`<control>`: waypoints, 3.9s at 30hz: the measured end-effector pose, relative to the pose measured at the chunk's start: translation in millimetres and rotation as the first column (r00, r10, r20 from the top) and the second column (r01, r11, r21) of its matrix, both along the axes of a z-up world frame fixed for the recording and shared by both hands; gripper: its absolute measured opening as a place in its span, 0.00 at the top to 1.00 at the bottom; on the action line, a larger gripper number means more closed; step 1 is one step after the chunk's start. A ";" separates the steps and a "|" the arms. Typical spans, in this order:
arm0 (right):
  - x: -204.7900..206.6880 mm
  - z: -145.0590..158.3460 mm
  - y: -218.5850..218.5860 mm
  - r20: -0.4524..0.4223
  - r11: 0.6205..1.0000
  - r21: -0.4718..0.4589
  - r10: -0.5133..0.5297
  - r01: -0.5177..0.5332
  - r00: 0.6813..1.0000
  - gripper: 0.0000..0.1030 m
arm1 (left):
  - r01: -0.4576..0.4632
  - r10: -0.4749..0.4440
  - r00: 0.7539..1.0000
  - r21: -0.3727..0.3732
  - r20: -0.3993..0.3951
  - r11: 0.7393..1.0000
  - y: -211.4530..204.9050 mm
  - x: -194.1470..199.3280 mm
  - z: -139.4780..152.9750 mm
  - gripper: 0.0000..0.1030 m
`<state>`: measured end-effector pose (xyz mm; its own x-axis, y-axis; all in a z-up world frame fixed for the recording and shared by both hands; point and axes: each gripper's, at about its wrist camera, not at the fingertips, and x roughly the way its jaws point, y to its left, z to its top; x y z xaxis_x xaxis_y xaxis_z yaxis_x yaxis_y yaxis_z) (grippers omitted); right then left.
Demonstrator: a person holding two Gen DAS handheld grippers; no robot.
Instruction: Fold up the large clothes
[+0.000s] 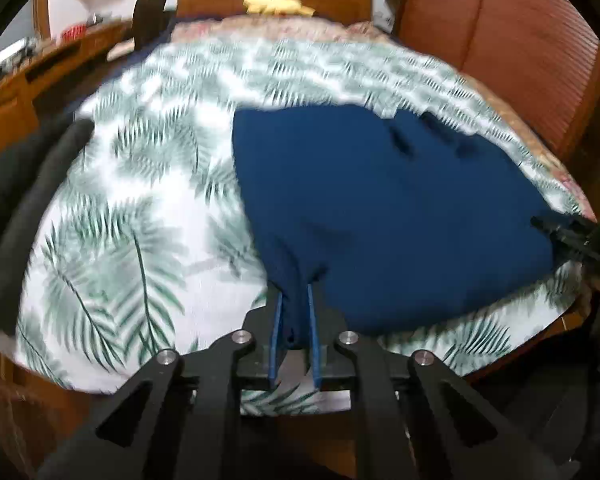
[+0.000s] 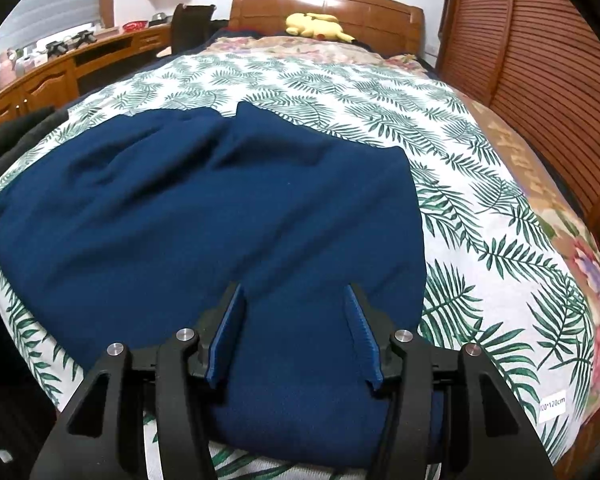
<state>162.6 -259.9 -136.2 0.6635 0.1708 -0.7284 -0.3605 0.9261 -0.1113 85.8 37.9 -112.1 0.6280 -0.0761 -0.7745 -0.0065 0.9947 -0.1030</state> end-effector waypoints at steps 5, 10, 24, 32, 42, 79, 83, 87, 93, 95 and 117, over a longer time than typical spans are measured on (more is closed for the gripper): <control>-5.7 1.9 -7.7 -0.001 0.999 0.028 0.016 -0.016 1.000 0.48 | 0.081 -0.083 0.989 0.026 0.119 0.996 -32.9 12.1 54.8 0.95; -12.0 7.2 -12.9 0.008 0.999 0.043 0.024 -0.024 1.000 0.48 | 0.210 -0.223 0.955 0.085 0.196 0.974 -94.3 39.0 95.2 0.96; -27.5 17.9 -88.2 0.003 0.986 0.150 -0.079 0.078 0.997 0.48 | 0.516 -0.534 0.814 0.138 0.228 0.845 -278.1 100.5 127.6 0.98; -44.9 25.3 -107.3 0.023 0.978 0.195 -0.081 0.075 0.996 0.48 | 0.555 -0.567 0.807 0.112 0.168 0.824 -324.0 118.9 99.7 0.98; -46.8 30.9 -96.2 0.055 0.985 0.167 -0.058 0.049 0.997 0.48 | 0.585 -0.591 0.796 0.088 0.129 0.807 -315.6 102.9 94.6 0.91; -21.0 58.5 -6.4 0.145 0.977 0.186 0.080 -0.107 0.986 0.48 | 0.321 -0.321 0.942 0.019 0.101 0.947 -130.9 66.2 28.5 0.79; -9.8 47.1 5.1 0.103 0.981 0.165 0.089 -0.105 0.991 0.48 | 0.308 -0.308 0.946 0.010 0.102 0.951 -120.2 63.5 25.2 0.79; -1.5 37.6 9.8 0.066 0.983 0.157 0.084 -0.094 0.994 0.48 | 0.296 -0.294 0.950 0.003 0.099 0.955 -111.9 61.9 21.6 0.79; 8.0 23.4 12.5 0.020 0.990 0.125 0.064 -0.066 0.998 0.35 | 0.286 -0.284 0.954 -0.004 0.095 0.958 -105.2 61.8 16.7 0.79; 10.9 19.3 11.6 0.002 0.990 0.128 0.063 -0.063 0.998 0.32 | 0.285 -0.283 0.955 -0.007 0.094 0.959 -103.8 61.7 15.5 0.79; -5.3 23.0 -8.5 -0.011 0.962 0.249 0.120 -0.114 0.993 0.86 | 0.300 -0.299 0.950 -0.004 0.086 0.954 -117.4 69.6 11.0 0.79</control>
<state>157.3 -268.3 -113.2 0.6096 0.4230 -0.6704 -0.4676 0.8748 0.1267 155.4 -79.6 -101.1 0.6368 -0.2834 -0.7170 0.3007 0.9476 -0.1075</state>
